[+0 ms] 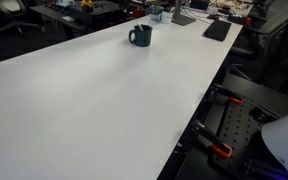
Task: Take the marker out of the cup
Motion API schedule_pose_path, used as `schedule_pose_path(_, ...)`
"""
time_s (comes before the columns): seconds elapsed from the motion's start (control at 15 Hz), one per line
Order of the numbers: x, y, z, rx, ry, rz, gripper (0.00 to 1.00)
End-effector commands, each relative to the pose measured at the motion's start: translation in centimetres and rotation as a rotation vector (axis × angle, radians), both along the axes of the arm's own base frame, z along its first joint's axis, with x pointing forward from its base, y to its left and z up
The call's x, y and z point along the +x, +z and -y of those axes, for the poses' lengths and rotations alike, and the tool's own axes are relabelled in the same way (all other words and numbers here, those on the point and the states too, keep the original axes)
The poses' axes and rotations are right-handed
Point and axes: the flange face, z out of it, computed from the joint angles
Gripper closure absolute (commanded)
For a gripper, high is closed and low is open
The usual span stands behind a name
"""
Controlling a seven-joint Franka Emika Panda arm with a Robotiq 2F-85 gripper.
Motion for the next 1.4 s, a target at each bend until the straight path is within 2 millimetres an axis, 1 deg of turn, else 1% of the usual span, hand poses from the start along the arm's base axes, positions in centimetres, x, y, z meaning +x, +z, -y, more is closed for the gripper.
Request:
schedule_pose_path(0.0, 0.0, 0.0, -0.2, 0.003, 0.018, 0.008, 0.00)
schedule_pose_path(0.4, 0.5, -1.9, -0.4, 0.003, 0.061, 0.041, 0.00)
schedule_pose_path(0.67, 0.6, -2.6, -0.1, 0.008, 0.064, 0.032, 0.00)
schedule_pose_path(1.0, 0.5, -2.9, 0.9, 0.009, 0.047, 0.013, 0.00)
schedule_pose_path(1.33, 0.0, -4.1, 2.2, 0.006, 0.026, -0.018, 0.00)
